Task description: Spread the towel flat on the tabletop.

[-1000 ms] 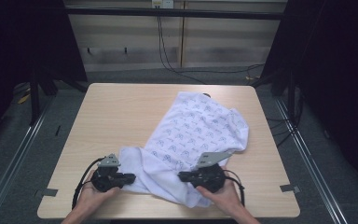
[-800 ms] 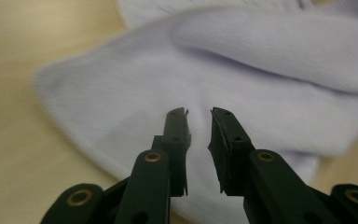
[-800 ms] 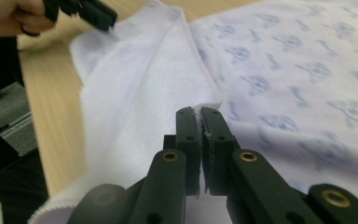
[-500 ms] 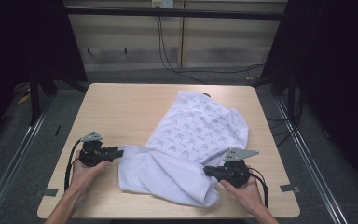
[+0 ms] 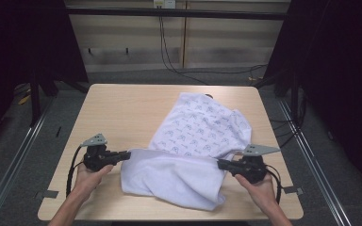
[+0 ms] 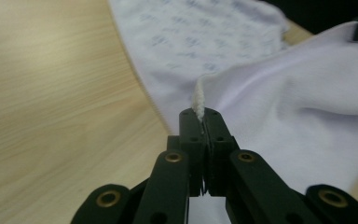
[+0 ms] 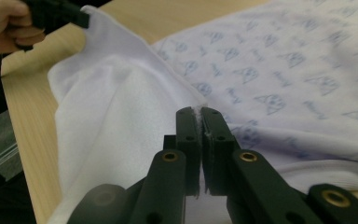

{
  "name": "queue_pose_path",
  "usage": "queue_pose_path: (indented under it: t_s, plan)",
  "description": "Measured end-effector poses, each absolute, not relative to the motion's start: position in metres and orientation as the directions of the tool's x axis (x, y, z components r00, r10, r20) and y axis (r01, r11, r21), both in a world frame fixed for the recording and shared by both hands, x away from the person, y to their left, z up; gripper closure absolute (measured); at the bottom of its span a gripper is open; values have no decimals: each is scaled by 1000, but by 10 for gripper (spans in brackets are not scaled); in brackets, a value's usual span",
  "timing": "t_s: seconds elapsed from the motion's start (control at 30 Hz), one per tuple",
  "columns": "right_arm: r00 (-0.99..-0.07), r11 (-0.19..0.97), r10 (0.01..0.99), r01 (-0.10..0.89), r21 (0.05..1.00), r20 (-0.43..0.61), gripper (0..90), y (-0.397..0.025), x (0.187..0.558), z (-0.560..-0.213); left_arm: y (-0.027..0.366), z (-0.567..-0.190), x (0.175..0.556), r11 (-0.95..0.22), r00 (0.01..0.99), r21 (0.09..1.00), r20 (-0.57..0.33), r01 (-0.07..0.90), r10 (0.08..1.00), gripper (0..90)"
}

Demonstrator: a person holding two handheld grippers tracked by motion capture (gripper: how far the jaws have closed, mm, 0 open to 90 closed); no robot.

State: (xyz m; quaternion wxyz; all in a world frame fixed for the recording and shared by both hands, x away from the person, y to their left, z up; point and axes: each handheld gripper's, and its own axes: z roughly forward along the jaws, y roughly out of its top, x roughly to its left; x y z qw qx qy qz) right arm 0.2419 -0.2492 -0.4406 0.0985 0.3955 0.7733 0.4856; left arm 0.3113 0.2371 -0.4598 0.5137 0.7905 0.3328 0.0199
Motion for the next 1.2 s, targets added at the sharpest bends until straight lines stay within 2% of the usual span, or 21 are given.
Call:
queue_pose_path:
  t_s: [0.2,0.63,0.7,0.77,0.87,1.07,1.2]
  plan:
    - [-670,158,700,483,861,247,866,-279,205,-415,238,-441,254,-267,843,860,-284,435,457,887]
    - [-746,262,625,477,839,229,863,-277,106,-406,262,-432,167,-271,882,879,-276,392,382,886]
    - [-761,300,612,473,828,213,840,-274,95,-408,263,-434,160,-302,891,871,-268,387,366,882]
    - [-767,318,608,474,821,207,777,-273,86,-411,265,-436,154,-306,892,867,-279,393,356,876]
    - [-772,320,600,470,823,208,679,-270,80,-414,269,-437,150,-283,890,872,-295,399,346,836]
    - [-755,298,610,501,812,241,649,-260,105,-430,272,-438,159,-265,877,869,-309,417,366,751]
    - [-736,310,635,522,795,236,640,-249,136,-447,260,-440,188,-295,872,856,-299,425,388,770]
